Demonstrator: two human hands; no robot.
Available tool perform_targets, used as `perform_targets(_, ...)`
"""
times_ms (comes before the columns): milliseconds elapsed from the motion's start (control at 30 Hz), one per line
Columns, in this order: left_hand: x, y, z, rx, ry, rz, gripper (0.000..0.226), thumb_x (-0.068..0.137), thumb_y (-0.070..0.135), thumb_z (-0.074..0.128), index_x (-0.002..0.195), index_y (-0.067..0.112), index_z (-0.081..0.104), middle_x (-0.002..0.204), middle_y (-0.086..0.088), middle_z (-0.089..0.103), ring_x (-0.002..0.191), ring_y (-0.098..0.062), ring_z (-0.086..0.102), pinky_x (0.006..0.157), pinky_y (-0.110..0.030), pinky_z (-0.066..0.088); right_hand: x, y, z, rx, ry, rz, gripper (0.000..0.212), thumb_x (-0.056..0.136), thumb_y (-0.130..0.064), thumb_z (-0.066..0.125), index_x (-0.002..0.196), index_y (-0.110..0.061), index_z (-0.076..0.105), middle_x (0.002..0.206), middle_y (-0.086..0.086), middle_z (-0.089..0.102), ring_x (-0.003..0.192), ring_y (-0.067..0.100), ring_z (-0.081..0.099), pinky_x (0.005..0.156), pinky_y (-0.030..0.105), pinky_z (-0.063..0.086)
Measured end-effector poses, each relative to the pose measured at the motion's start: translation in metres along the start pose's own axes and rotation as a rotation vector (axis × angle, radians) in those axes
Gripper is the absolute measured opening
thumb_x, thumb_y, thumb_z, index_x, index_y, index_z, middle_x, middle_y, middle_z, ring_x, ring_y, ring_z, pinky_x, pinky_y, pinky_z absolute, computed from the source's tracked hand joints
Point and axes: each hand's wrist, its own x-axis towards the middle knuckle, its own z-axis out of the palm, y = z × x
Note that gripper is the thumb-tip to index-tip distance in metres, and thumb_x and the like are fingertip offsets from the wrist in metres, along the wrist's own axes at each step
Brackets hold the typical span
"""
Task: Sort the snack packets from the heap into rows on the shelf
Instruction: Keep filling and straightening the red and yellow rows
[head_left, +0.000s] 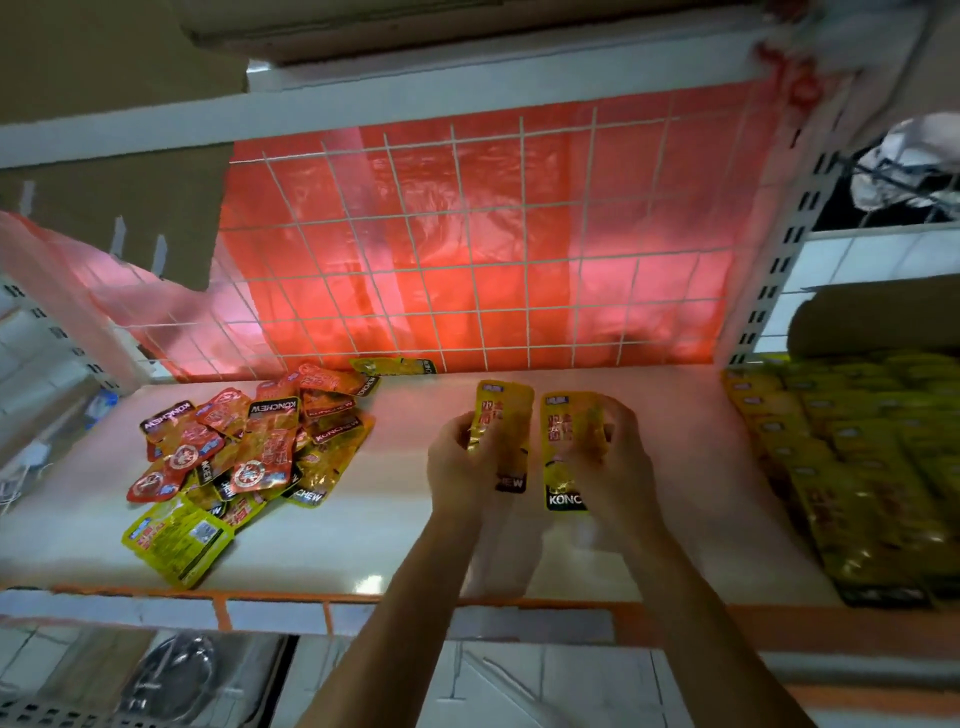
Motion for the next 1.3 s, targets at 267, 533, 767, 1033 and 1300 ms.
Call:
perform_targets(267, -0.048, 0.026, 0.113, -0.296, -0.169, -0.134, 0.008, 0.089, 0.011, 0.064, 0.096, 0.007, 0.063, 0.080, -0.004, 0.071, 0.062, -0.011, 0.068, 0.051, -0.023, 0.052, 0.008, 0.021, -0.117, 0.054, 0.148, -0.088, 0.040, 0.095, -0.017, 0.055, 0.133, -0.019, 0.043, 0.081, -0.009, 0.056, 0.063, 0.004, 0.056, 0.062, 0.040, 0.050)
perform_targets(533, -0.110, 0.053, 0.236, -0.245, -0.253, -0.122, 0.011, 0.088, 0.017, 0.067, 0.079, 0.015, 0.060, 0.067, 0.002, 0.064, 0.059, -0.012, 0.060, 0.053, -0.024, 0.047, 0.022, 0.066, -0.252, 0.028, 0.163, -0.019, 0.048, 0.092, -0.021, 0.058, 0.136, -0.030, 0.042, 0.113, -0.012, 0.054, 0.083, -0.008, 0.053, 0.075, 0.017, 0.046)
perform_targets(767, -0.161, 0.068, 0.333, -0.033, -0.325, 0.012, 0.020, 0.080, 0.032, 0.076, 0.091, 0.017, 0.068, 0.085, -0.004, 0.073, 0.082, -0.024, 0.069, 0.074, -0.036, 0.056, 0.037, 0.105, -0.356, 0.027, 0.268, -0.004, 0.027, 0.093, -0.020, 0.054, 0.120, -0.024, 0.052, 0.097, -0.009, 0.059, 0.068, -0.003, 0.058, 0.058, 0.019, 0.045)
perform_targets(1033, -0.210, 0.080, 0.407, 0.256, -0.440, 0.167, 0.068, 0.079, 0.032, 0.077, 0.135, 0.032, 0.038, 0.103, 0.007, 0.064, 0.081, -0.014, 0.064, 0.065, -0.030, 0.055, 0.035, 0.149, -0.443, -0.002, 0.356, 0.177, 0.042, 0.083, -0.008, 0.057, 0.124, -0.005, 0.048, 0.092, 0.011, 0.056, 0.078, 0.025, 0.055, 0.065, 0.036, 0.043)
perform_targets(1300, -0.223, 0.089, 0.445, 0.361, -0.508, 0.252, 0.070, 0.081, 0.032, 0.076, 0.138, 0.040, 0.036, 0.095, 0.012, 0.061, 0.079, -0.004, 0.059, 0.058, -0.018, 0.044, 0.037, 0.161, -0.483, -0.037, 0.439, 0.187, 0.047, 0.088, -0.007, 0.054, 0.133, -0.015, 0.042, 0.093, 0.005, 0.061, 0.067, 0.016, 0.056, 0.052, 0.021, 0.032)
